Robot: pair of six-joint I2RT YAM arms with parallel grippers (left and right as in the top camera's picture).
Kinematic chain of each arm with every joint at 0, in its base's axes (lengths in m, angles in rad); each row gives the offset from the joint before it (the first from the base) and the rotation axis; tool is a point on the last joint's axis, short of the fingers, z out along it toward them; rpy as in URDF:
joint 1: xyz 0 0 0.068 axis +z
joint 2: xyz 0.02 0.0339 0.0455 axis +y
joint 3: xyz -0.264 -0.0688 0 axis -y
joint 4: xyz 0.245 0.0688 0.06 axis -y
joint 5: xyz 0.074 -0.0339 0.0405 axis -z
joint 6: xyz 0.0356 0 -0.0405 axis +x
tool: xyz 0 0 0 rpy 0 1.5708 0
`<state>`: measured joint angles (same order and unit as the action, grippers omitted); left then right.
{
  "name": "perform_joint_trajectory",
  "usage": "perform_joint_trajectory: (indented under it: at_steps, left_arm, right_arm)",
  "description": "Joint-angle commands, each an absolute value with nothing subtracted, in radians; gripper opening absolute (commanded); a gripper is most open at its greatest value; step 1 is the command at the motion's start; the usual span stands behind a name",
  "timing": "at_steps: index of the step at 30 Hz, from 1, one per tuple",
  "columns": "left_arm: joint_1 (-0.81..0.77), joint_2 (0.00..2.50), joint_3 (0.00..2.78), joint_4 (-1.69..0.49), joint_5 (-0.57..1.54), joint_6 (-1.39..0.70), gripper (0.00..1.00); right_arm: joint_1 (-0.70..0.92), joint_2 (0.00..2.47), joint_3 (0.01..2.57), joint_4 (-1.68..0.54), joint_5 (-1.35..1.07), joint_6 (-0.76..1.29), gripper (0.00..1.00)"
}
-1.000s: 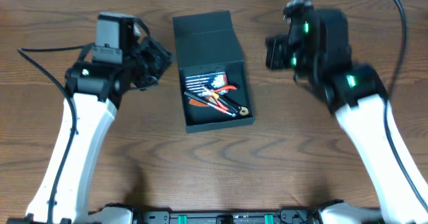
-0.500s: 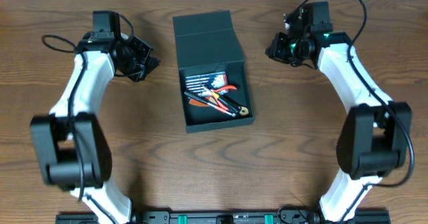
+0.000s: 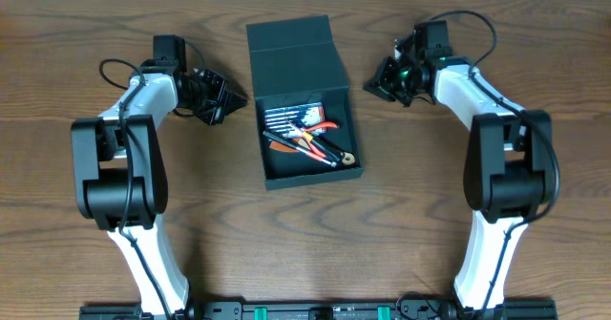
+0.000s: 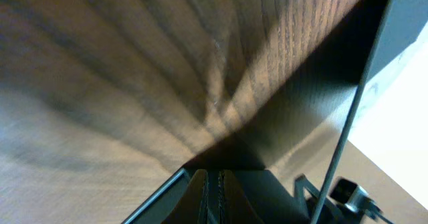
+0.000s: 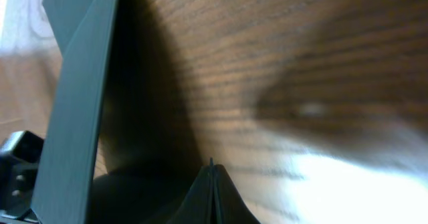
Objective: Pack container
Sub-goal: 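Raise both grippers to the lid's two back corners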
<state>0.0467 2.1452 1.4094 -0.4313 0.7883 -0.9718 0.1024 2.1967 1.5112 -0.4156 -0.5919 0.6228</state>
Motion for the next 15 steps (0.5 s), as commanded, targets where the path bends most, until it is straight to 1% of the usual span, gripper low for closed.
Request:
perform_joint_trajectory:
  at_steps: [1,7,15]
  left_arm:
    - [0.043,2.186,1.423,-0.403,0.860,-1.028,0.06]
    - [0.005,2.237,1.423,-0.316,0.910,-1.079,0.06]
    - [-0.034,2.262,1.423,-0.236,0.954,-1.094,0.06]
  right_arm:
    - [0.108,2.250,1.531,-0.370,-0.688,0.708,0.01]
    - [0.135,2.311,1.531,-0.271,-0.741,0.763,0.01]
    - [0.174,2.319,1.531,-0.161,-0.759,0.756,0.01]
